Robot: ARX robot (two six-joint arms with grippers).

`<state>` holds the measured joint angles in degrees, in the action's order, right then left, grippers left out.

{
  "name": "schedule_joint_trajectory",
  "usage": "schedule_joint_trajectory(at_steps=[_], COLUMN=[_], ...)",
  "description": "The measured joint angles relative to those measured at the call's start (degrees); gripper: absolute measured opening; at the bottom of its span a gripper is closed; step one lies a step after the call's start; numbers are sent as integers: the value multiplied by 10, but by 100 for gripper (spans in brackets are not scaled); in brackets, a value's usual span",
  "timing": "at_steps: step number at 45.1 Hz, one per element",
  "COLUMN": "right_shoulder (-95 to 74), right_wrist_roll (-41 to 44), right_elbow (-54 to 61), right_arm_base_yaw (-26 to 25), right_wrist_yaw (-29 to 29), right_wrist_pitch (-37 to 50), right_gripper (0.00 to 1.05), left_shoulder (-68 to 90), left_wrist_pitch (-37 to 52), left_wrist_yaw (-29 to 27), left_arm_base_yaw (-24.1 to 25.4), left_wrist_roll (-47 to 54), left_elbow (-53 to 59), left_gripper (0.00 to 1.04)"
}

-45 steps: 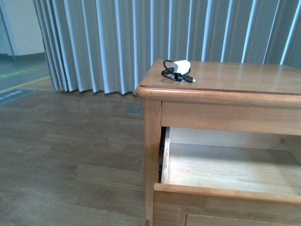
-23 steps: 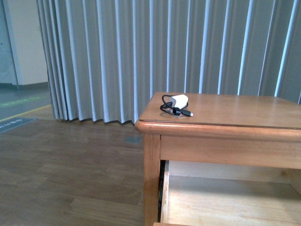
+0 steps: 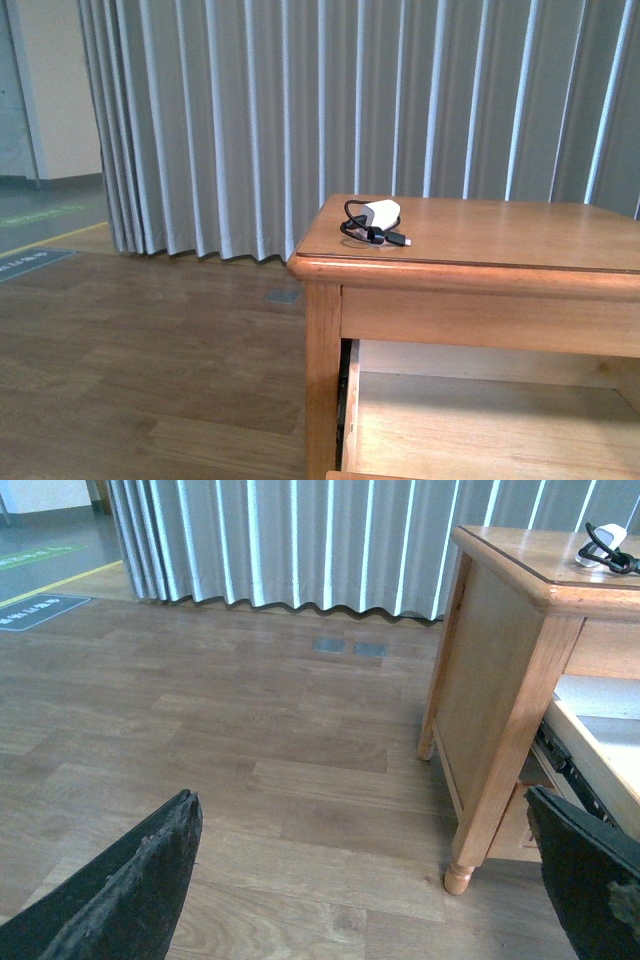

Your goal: Put charger into drawer

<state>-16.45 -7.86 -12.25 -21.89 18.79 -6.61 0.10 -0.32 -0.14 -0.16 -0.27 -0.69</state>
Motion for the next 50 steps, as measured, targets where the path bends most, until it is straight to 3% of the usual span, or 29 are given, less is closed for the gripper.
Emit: schedule_joint_trajectory(at_steps=[3,5,7,11,18,27,34,50], right_shoulder=[0,0,0,0,0,0,0,0], right_wrist_roll=[0,0,0,-1,-1,-1,-1,-1], right_elbow=[0,0,0,0,0,0,0,0], right_arm_base_yaw=[0,0,0,0,0,0,0,0], right_wrist_yaw=[0,0,0,0,0,1,1,1], right_wrist_pitch=[0,0,0,0,0,0,0,0], right_gripper=[96,96,96,96,96,96,96,96], left_shoulder=[1,23,50,124,287,495,678,920], left_wrist_pitch=[1,27,50,102,214,290,289,225], left_wrist_yaw=[-9,-121,-195,-259,-238,-173,-135,-131], left_arm_base_yaw=[-2,-40,-68,-97,-112,-142,-187,-254], left_wrist_roll=[-4,-42,-74,-113,-145,-135,-95,-7], left_elbow=[0,0,-1,-12,-82,-206,-361,-652], left_gripper=[99,99,99,99,99,99,99,99])
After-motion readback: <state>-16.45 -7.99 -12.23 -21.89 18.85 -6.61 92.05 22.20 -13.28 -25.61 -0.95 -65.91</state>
